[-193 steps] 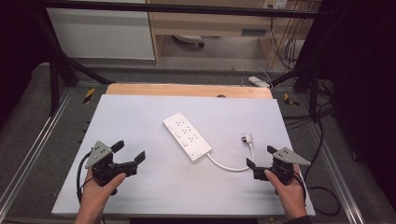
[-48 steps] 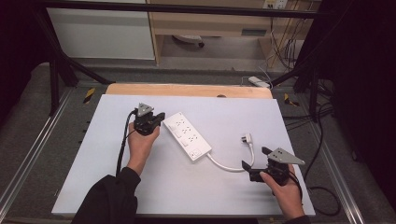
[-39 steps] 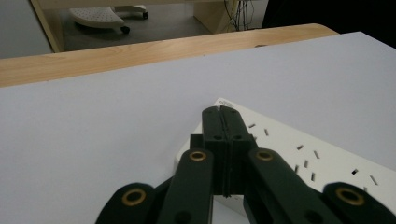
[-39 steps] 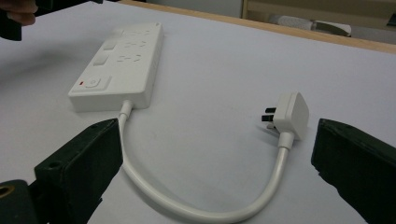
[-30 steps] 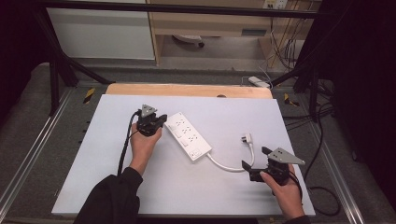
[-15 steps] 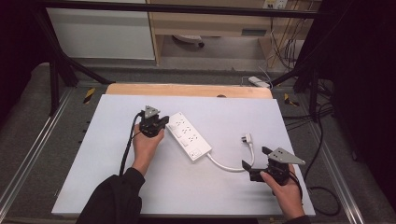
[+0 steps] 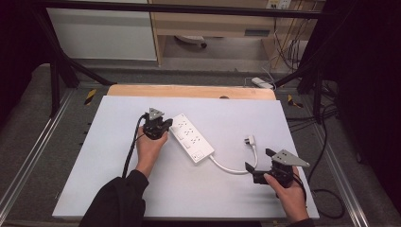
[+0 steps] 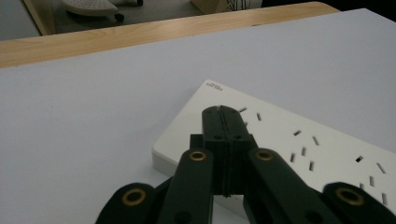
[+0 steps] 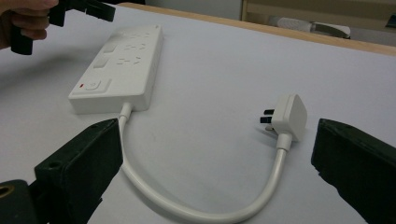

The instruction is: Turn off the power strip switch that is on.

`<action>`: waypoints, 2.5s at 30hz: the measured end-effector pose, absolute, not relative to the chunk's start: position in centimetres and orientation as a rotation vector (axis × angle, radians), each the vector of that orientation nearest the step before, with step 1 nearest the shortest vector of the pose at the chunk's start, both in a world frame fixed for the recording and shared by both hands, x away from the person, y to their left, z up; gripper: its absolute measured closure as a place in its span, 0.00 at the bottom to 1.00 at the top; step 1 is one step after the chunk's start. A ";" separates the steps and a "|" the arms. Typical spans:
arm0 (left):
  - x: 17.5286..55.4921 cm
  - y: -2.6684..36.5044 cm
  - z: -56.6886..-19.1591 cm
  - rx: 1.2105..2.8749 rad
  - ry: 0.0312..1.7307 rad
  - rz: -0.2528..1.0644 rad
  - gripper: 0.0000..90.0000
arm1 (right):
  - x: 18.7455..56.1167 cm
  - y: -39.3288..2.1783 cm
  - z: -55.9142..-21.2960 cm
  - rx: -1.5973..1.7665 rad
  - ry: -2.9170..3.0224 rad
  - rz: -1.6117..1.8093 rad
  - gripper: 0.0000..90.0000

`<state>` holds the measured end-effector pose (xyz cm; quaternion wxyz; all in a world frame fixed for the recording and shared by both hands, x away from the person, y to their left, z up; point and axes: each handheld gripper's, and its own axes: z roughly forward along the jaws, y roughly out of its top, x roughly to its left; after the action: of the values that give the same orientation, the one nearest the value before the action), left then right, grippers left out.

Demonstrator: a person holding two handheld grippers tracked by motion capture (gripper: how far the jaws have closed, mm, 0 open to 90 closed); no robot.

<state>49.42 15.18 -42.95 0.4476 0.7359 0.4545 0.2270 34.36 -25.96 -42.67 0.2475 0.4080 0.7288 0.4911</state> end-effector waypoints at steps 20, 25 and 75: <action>49.5 15.1 -43.3 1.836 1.139 0.556 1.00 | 34.4 -26.0 -42.6 1.113 1.985 1.339 0.03; 49.5 15.0 -43.3 1.837 1.141 0.556 1.00 | 34.4 -26.0 -42.6 1.113 1.987 1.339 0.03; 49.9 14.7 -44.4 1.850 1.156 0.567 1.00 | 34.4 -26.2 -42.5 1.116 1.979 1.349 0.03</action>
<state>49.93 14.69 -44.35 0.4293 0.7413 0.4632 0.2273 34.35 -26.17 -42.54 0.2470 0.4094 0.7259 0.4945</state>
